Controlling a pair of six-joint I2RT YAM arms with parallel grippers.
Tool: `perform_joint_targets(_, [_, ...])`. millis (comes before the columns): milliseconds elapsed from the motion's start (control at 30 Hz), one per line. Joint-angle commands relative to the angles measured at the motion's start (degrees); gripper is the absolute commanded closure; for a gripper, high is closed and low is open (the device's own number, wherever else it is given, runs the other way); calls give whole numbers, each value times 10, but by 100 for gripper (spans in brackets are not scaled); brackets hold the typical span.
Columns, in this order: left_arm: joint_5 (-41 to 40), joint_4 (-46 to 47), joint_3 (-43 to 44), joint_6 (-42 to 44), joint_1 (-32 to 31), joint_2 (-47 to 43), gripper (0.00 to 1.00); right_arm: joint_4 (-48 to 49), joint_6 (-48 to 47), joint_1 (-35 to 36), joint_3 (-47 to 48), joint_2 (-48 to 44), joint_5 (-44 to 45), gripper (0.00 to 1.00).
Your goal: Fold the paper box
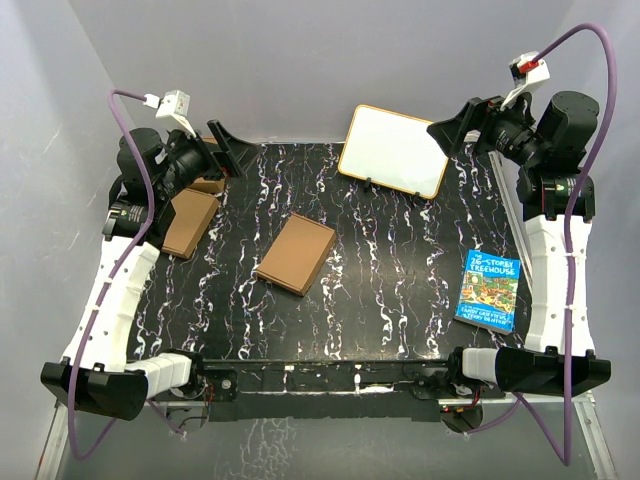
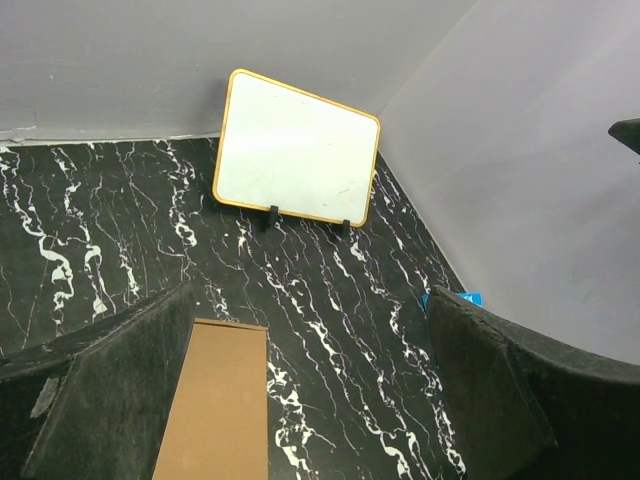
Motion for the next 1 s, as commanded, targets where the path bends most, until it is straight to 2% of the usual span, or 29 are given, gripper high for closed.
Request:
perform_joint_targets(0, [11,14,1,2,3,-12,3,16,-3,-3,25,-11,2,0])
perform_joint_targets(967, [11,11,2,9,3,-8,3,17,-4,-4,30,-8,20,0])
